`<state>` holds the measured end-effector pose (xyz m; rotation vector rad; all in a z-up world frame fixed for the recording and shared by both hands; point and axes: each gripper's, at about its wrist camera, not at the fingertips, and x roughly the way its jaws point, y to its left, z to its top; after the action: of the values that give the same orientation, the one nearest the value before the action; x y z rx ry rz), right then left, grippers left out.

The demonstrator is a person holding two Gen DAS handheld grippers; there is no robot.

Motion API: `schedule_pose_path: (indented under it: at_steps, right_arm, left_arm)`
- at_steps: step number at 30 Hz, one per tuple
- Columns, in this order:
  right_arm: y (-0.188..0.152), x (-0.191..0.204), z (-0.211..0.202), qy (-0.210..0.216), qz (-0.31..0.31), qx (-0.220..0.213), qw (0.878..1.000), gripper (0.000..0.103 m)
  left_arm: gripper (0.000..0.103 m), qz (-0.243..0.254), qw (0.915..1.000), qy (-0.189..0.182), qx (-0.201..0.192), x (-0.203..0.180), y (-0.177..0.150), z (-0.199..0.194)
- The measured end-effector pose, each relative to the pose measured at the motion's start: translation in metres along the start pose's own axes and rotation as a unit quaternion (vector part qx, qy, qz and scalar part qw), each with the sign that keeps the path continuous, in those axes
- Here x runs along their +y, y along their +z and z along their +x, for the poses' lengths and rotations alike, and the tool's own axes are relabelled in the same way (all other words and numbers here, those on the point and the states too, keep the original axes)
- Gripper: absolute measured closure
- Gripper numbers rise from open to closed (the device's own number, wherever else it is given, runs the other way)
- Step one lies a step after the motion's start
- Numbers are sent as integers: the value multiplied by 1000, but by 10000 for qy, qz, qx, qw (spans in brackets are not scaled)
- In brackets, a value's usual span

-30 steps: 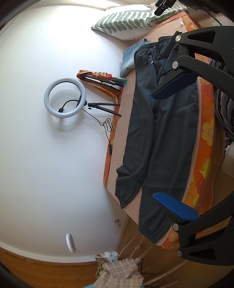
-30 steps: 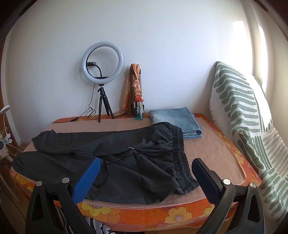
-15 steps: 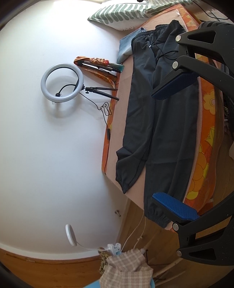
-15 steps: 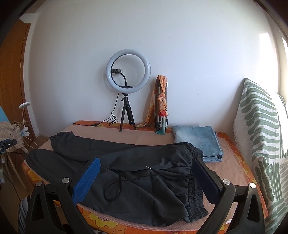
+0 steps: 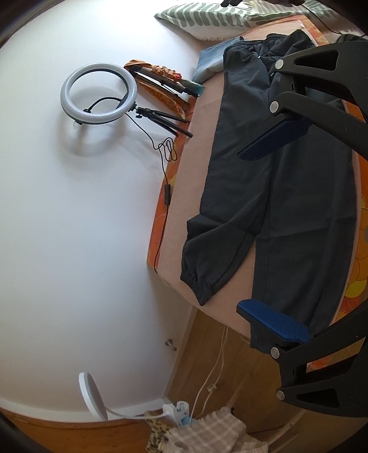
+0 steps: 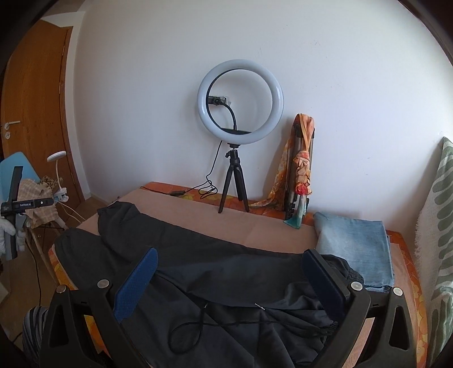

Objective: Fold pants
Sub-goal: 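Grasp the black pants waistband with the left gripper while the right gripper grasps the leg fabric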

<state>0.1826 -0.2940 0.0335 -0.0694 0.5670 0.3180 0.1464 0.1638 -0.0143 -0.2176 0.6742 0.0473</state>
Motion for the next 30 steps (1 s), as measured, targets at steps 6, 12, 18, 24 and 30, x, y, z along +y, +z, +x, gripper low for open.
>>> schedule_pose_path:
  at_steps: [6, 12, 18, 24, 30]
  right_arm:
    - [22, -13, 80, 392, -88, 678, 9969, 0]
    - [20, -17, 169, 520, -487, 1322, 9887, 7]
    - [4, -30, 243, 600, -616, 1836, 9792, 9]
    - [-3, -36, 296, 944, -490, 2122, 9714, 9]
    - [-8, -21, 337, 1285, -790, 2332, 9607, 9]
  left_arm:
    - [11, -284, 9982, -157, 495, 7, 32, 69]
    - [19, -371, 9951, -24, 913, 12, 64, 139]
    - [19, -559, 9895, 328, 1290, 32, 81, 205]
    - [19, -614, 9808, 823, 1657, 64, 89, 271]
    - [20, -357, 9729, 1216, 1933, 66, 82, 321]
